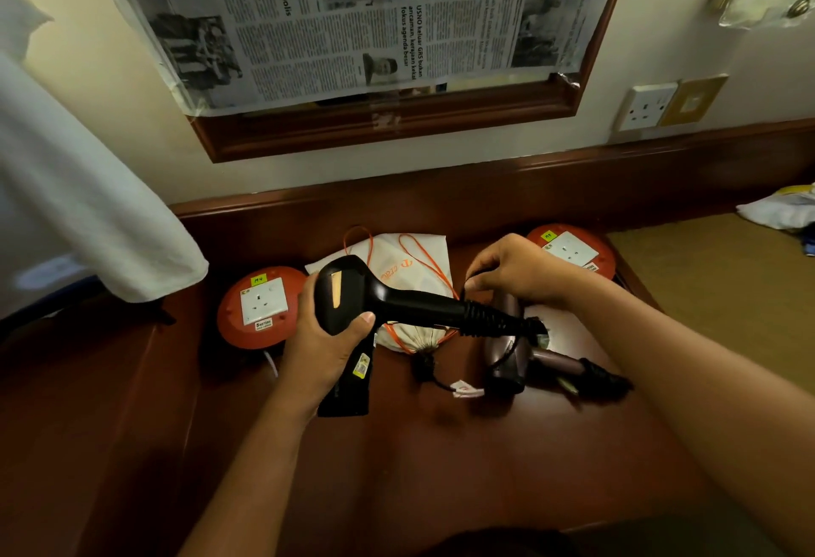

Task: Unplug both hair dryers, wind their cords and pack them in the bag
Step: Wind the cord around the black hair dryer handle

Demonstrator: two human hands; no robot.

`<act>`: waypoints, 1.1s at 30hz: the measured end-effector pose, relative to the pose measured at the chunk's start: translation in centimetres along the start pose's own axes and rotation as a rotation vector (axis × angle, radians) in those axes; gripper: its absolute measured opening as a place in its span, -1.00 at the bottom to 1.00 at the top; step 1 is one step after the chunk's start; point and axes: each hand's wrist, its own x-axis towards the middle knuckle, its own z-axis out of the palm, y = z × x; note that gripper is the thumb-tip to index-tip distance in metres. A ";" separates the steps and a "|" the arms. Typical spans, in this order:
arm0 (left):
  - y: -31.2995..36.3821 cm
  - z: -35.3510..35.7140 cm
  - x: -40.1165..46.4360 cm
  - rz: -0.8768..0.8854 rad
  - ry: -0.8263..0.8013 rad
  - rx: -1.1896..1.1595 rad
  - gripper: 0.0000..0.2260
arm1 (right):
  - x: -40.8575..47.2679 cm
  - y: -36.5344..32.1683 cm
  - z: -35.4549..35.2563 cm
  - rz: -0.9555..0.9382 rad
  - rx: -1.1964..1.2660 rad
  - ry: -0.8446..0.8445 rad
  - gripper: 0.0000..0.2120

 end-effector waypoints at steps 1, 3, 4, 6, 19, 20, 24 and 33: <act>-0.1 0.2 0.1 0.015 0.011 0.024 -0.38 | 0.0 -0.4 0.1 -0.023 -0.081 0.017 -0.93; -0.1 0.5 0.2 0.043 0.062 0.059 -0.38 | -0.3 -1.0 0.5 -0.059 -0.182 0.083 -0.90; -0.1 0.6 0.2 0.054 0.087 0.071 -0.38 | -0.5 -1.3 0.6 -0.079 -0.219 0.119 -0.88; 0.0 0.9 0.2 0.070 0.118 0.085 -0.38 | -1.1 -1.6 0.9 -0.099 -0.300 0.155 -0.86; 0.5 1.2 -0.5 0.117 0.130 0.294 -0.26 | -5.9 -5.2 4.6 0.142 -0.502 -0.059 -0.75; 0.3 1.1 -0.4 0.114 0.137 0.308 -0.26 | -5.9 -5.1 4.8 0.155 -0.448 -0.063 -0.75; -0.1 0.6 -0.4 0.098 0.163 0.328 -0.24 | -6.2 -4.2 5.1 0.234 0.008 -0.071 -0.75; -0.2 1.2 -0.9 -0.021 0.303 0.045 -0.28 | -6.7 -3.3 7.6 0.198 0.624 0.000 -0.72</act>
